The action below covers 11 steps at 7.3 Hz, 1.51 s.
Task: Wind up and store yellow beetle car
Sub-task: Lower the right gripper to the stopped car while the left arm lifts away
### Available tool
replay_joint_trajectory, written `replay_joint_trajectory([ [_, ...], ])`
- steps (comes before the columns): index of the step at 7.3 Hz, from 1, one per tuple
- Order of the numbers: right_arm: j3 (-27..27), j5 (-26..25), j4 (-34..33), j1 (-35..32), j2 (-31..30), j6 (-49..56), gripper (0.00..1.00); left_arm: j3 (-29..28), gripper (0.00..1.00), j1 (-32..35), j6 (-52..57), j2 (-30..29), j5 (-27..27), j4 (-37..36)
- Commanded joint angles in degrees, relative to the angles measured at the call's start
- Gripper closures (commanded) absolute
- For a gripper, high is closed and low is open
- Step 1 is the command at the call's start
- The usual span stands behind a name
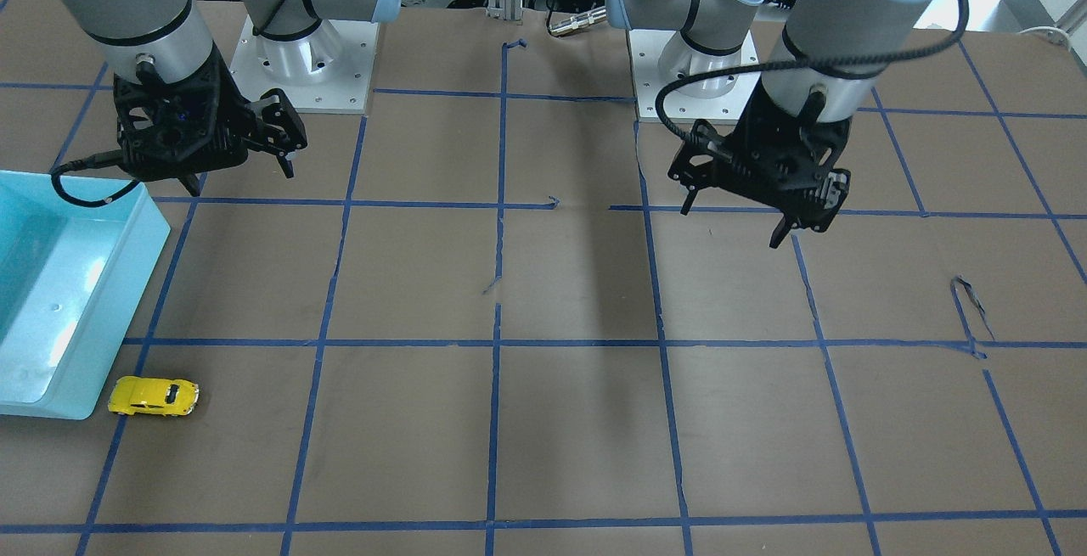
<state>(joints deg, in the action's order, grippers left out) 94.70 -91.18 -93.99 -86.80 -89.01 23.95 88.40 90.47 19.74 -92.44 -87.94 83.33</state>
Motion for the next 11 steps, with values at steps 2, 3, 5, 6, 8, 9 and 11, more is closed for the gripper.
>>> replay_joint_trajectory([
  [2,0.13,-0.65,-6.61,3.39,7.26,21.51,0.00,1.51,0.00,0.94,-11.35,6.21,-0.65,3.23],
  [3,0.13,-3.10,-11.25,3.39,9.19,27.06,0.00,1.77,0.00,0.94,-12.26,6.31,-0.56,3.50],
  [5,0.22,-8.12,-19.00,3.48,14.28,41.55,0.00,1.69,0.00,0.94,-13.22,6.57,-0.56,3.59],
  [6,0.22,-7.96,-21.56,4.26,15.61,46.83,0.00,1.25,0.00,0.68,-13.32,7.18,-0.56,5.25],
  [8,1.35,-7.25,-27.43,6.98,20.08,55.54,0.00,1.60,0.00,0.41,-13.23,7.27,-0.65,5.09],
  [9,2.67,-7.17,-30.26,8.39,21.58,60.63,0.00,1.60,0.00,0.32,-13.32,7.19,-0.30,5.09],
  [11,4.78,-7.25,-34.66,9.80,23.96,65.15,0.00,1.77,0.00,0.41,-14.19,6.48,-0.56,4.91],
])
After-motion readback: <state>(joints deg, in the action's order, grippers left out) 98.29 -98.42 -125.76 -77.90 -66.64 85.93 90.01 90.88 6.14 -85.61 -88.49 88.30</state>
